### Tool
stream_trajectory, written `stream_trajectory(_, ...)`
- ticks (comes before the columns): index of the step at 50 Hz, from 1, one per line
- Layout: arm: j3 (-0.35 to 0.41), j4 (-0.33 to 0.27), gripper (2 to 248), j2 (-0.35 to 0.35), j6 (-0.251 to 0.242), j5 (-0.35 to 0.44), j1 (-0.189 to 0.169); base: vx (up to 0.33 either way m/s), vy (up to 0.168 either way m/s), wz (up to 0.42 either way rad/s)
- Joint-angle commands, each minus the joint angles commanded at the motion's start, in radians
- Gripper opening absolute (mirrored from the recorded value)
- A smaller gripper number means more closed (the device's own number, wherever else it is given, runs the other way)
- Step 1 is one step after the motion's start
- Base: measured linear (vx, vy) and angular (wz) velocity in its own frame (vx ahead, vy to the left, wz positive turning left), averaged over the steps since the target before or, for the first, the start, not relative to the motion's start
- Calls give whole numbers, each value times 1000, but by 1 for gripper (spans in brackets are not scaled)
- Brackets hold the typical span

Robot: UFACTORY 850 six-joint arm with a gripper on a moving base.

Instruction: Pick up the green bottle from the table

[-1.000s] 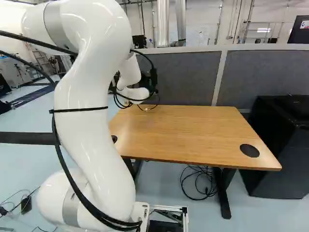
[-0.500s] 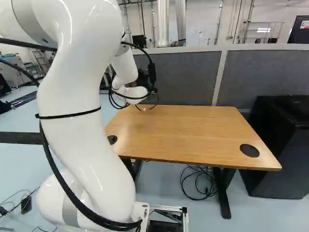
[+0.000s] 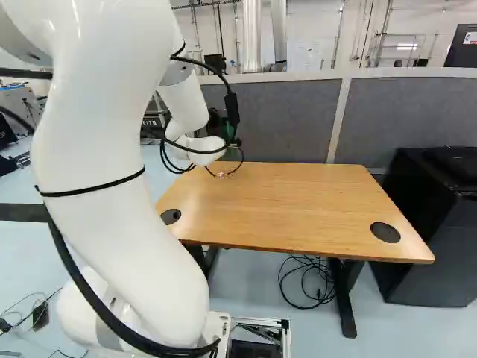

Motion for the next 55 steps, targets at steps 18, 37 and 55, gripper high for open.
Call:
stream_trajectory(18, 63, 0, 115, 57, 0, 0, 0, 0, 0, 0)
stream_trajectory(37, 89, -1, 115, 77, 0, 4, 0, 0, 0, 0)
stream_trajectory(55, 151, -3, 115, 124, 0, 14, 0, 0, 0, 0)
